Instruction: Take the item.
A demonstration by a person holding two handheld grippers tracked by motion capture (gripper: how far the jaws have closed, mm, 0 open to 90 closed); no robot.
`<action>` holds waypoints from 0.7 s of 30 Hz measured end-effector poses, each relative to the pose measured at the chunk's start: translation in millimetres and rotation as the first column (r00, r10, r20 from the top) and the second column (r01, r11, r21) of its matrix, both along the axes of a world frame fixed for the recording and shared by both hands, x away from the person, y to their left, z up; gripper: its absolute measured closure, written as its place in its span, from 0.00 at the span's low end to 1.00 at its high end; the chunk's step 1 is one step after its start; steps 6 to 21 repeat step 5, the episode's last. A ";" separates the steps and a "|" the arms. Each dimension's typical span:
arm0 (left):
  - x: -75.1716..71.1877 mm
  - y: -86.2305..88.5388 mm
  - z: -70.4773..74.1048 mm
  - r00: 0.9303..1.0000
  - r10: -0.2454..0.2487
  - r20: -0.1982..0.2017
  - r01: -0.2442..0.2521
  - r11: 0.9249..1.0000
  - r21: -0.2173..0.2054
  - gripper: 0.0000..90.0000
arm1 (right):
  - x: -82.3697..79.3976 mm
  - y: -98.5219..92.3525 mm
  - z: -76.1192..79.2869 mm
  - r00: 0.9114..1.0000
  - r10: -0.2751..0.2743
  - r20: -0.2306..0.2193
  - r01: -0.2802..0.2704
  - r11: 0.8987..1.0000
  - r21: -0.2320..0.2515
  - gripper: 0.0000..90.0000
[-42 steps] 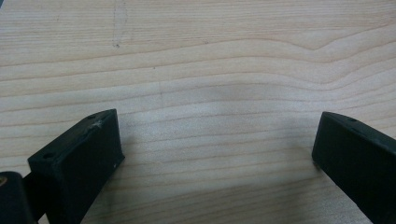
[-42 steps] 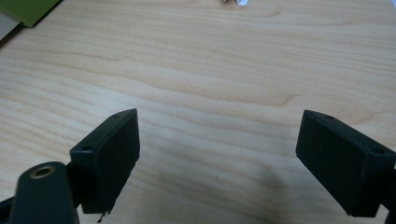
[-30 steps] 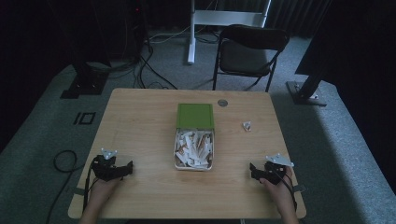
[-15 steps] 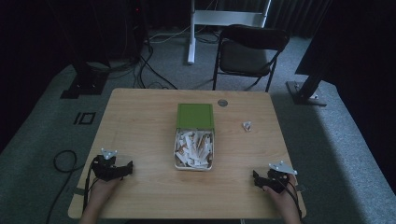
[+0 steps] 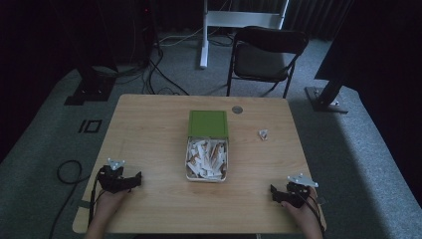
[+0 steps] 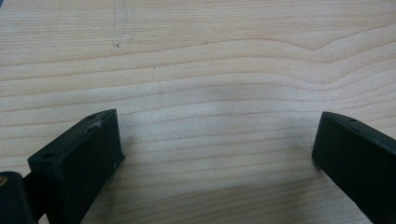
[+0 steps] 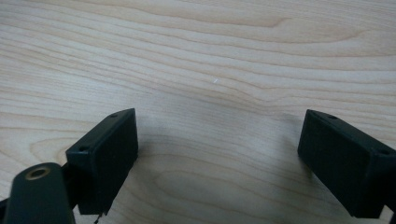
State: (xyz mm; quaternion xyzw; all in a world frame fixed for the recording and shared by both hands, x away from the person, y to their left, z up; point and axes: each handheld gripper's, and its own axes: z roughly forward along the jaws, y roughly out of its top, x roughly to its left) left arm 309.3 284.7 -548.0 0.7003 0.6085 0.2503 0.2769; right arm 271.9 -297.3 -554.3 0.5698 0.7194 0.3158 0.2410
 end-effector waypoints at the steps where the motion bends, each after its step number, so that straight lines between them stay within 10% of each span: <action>1: 0.0 0.0 0.0 1.000 0.000 0.000 0.000 1.000 0.000 0.03 | 0.0 0.0 0.0 1.000 0.000 -0.001 0.000 1.000 0.000 0.13; 21: 0.0 0.0 0.0 1.000 0.000 0.000 0.000 1.000 0.000 0.03 | 0.3 0.2 0.0 1.000 0.002 -0.001 -0.002 1.000 0.000 0.13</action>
